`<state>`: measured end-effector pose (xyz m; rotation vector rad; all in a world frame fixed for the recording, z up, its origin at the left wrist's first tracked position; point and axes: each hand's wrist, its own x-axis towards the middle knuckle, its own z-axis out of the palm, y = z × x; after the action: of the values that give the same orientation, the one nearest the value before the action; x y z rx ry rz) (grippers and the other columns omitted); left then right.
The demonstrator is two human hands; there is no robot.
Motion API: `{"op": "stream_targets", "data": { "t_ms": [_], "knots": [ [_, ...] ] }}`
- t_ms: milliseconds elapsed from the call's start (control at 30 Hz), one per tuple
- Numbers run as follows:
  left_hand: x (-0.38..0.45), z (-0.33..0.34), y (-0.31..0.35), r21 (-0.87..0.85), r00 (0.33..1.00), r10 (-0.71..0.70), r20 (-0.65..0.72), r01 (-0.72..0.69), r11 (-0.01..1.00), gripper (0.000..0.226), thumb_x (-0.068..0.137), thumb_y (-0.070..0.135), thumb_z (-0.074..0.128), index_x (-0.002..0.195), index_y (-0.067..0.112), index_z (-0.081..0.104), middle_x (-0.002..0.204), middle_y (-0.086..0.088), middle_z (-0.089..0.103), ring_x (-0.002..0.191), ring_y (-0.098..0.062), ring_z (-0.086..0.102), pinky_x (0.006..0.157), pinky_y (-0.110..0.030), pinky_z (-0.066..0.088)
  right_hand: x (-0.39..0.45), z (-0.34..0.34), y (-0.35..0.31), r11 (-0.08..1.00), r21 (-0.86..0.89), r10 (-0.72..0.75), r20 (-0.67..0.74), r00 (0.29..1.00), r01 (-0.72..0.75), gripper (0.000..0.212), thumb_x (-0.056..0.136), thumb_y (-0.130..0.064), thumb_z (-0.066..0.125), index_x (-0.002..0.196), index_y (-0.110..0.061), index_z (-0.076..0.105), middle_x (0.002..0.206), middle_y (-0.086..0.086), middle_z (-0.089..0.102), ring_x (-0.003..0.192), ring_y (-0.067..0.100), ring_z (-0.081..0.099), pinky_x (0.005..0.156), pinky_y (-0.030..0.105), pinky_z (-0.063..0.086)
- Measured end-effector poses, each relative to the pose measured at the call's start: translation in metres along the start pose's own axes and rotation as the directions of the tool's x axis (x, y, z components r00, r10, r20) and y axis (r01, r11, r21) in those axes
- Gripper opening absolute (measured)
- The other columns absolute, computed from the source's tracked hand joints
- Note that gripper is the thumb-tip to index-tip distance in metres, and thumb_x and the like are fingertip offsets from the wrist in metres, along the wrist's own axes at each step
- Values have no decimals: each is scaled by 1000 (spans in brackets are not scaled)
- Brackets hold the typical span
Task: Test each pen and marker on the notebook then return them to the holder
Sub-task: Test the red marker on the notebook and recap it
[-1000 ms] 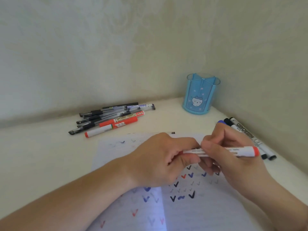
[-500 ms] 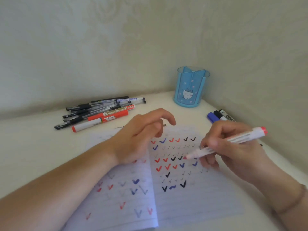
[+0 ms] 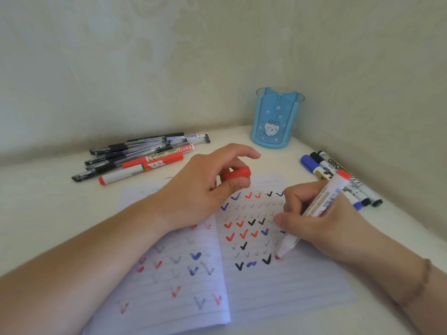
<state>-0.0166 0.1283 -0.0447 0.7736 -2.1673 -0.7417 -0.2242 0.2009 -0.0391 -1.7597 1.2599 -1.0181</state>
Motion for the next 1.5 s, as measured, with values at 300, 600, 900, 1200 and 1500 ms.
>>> {"op": "stream_targets", "data": {
  "t_ms": [300, 600, 900, 1200, 1500],
  "knots": [
    [1, 1, 3, -128, 993, -119, 11, 120, 985, 31, 79, 16, 78, 106, 25, 65, 90, 10, 76, 69, -14, 70, 69, -28, 58, 3, -1, 1, 983, 184, 36, -82, 996, -20, 41, 70, -13, 67, 42, -20, 37, 42, 0, 36, 38, 14, 33, 45, 20, 24],
    [2, 0, 7, -129, 997, -67, -33, 63, 990, 17, 81, 32, 72, 94, 26, 65, 80, 10, 73, 67, -14, 69, 61, -22, 53, 10, -15, 0, 903, 408, -30, -255, 967, 135, 11, 75, -22, 62, 67, -20, 68, 55, 8, 56, 51, 23, 42, 55, 35, 26],
    [-1, 1, 11, -83, 1000, 10, -20, -11, 996, 12, 84, 32, 69, 94, 33, 65, 83, 18, 71, 71, -6, 67, 63, -30, 55, 9, -12, -1, 915, 392, -18, -196, 980, 96, 18, 78, -14, 50, 72, -22, 65, 54, 13, 59, 43, 22, 44, 48, 34, 22],
    [-4, 8, 14, -129, 999, 41, -8, -42, 991, 10, 89, 22, 68, 96, 16, 69, 71, 4, 69, 54, -9, 60, 52, -27, 52, 9, -6, 0, 894, 425, -95, -123, 988, 139, 34, 68, -45, 77, 66, -18, 56, 62, 15, 67, 40, 22, 50, 43, 18, 32],
    [-6, 8, 15, -211, 999, 13, 31, -7, 977, 3, 90, 7, 67, 91, 10, 67, 62, 9, 63, 45, -5, 54, 48, -16, 43, 6, 6, 2, 894, 385, -170, -185, 968, 231, 24, 81, -31, 61, 64, -21, 47, 57, 11, 63, 38, 25, 52, 45, 20, 34]
  ]
}}
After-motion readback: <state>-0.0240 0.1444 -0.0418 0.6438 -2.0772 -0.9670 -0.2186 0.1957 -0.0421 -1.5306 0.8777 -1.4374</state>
